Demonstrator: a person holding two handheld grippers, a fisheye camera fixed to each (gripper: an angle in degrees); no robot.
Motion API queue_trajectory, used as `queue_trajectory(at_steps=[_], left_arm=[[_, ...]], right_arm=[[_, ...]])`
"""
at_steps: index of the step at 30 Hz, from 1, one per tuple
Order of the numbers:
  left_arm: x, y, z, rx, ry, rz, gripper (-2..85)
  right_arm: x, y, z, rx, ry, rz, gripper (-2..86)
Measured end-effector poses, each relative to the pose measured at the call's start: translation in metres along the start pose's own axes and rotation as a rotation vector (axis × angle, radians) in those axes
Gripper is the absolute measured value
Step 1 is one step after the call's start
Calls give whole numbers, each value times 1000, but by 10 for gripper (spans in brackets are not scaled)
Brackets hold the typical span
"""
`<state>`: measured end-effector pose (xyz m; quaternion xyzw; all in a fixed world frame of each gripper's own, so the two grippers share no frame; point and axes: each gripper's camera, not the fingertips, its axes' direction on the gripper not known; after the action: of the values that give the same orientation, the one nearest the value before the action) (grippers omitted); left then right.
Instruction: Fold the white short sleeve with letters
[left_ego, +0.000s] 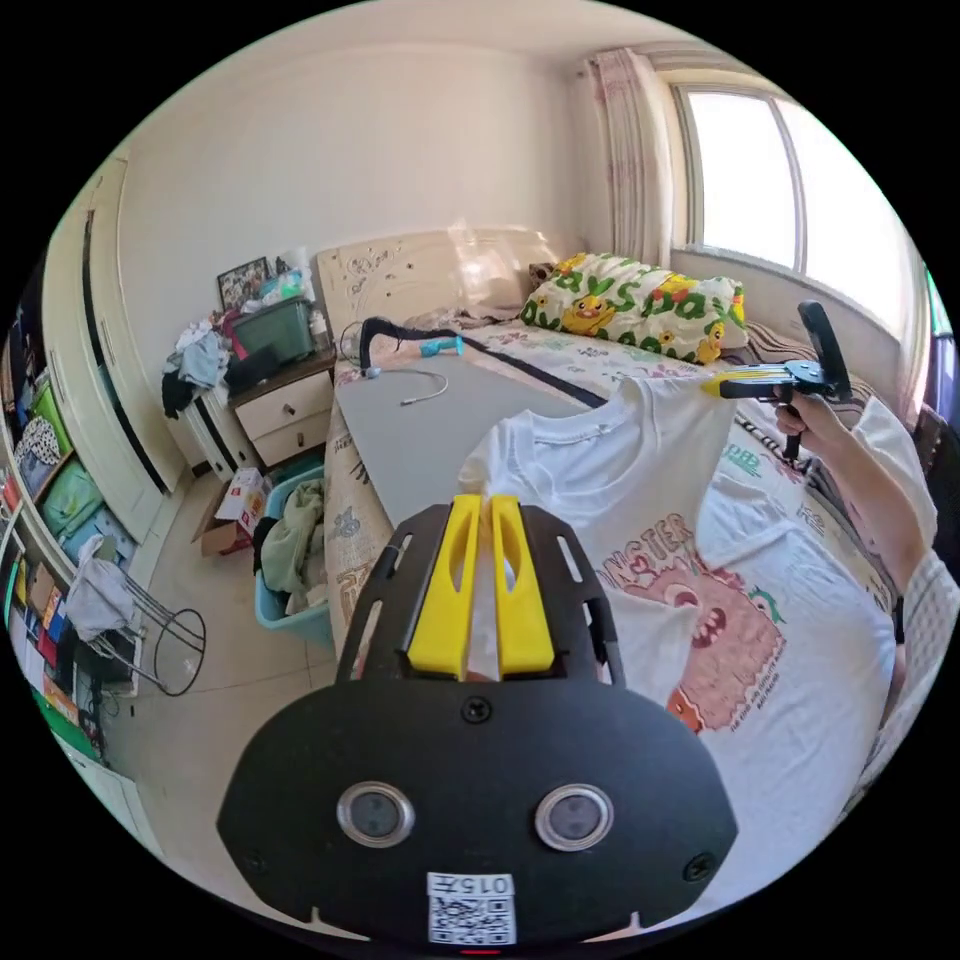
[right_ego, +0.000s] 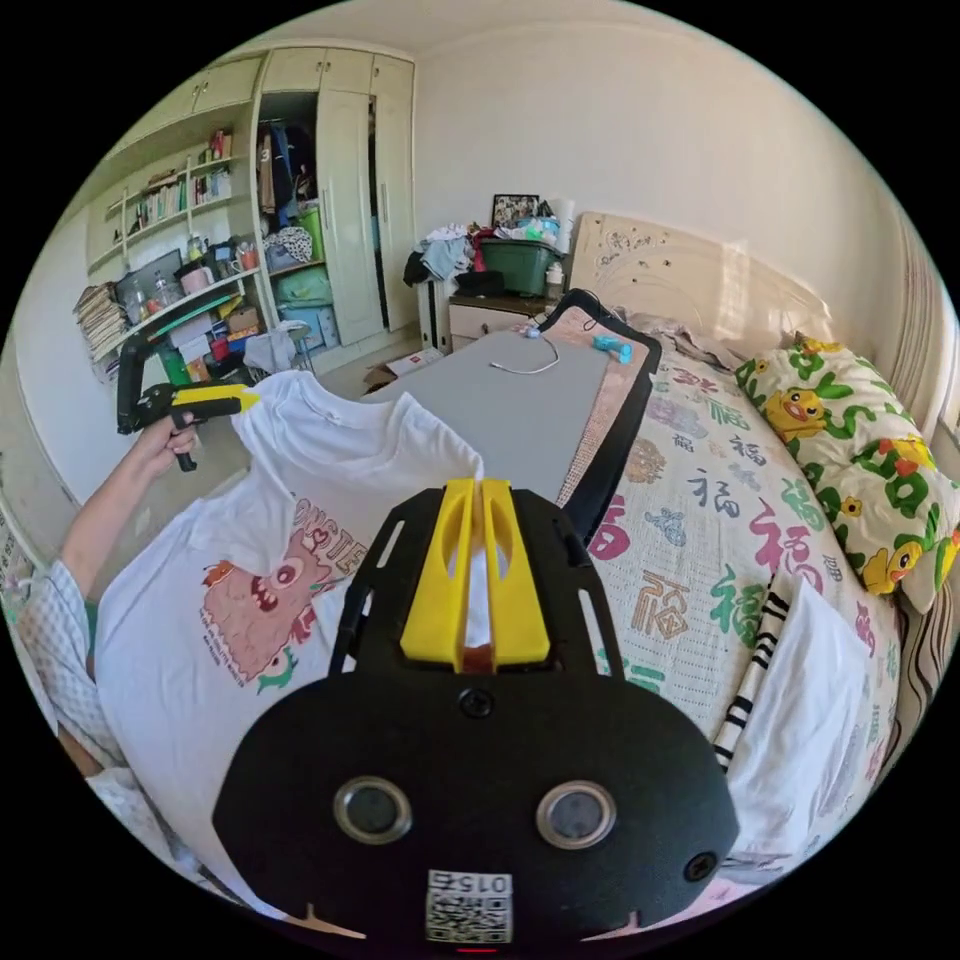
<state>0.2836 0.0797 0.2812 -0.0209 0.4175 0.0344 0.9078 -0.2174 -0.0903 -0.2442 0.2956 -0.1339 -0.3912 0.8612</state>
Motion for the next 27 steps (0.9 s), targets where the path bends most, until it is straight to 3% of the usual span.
queue_trajectory(at_steps=[3, 6, 11, 16, 22, 25, 27], left_arm=[[52, 40, -115, 128, 83, 140, 9], [107, 108, -197, 165, 211, 214, 11], [167, 183, -237, -21, 246, 296, 17], [175, 170, -298, 47, 223, 285, 23], [215, 110, -324, -16, 204, 533, 57], [207, 102, -317, -42, 198, 461, 63], [189, 108, -318, -45, 124, 294, 65]], right_arm=[[-35, 77, -100, 117, -137, -78, -5], [-72, 178, -165, 105, -244, -140, 1], [-102, 320, -174, -128, -291, -101, 73], [-125, 361, -197, -48, -270, -150, 80], [-173, 370, -193, -109, -242, -356, 112], [-173, 392, -171, -136, -137, -347, 120], [-164, 411, -162, -128, -113, -286, 120]])
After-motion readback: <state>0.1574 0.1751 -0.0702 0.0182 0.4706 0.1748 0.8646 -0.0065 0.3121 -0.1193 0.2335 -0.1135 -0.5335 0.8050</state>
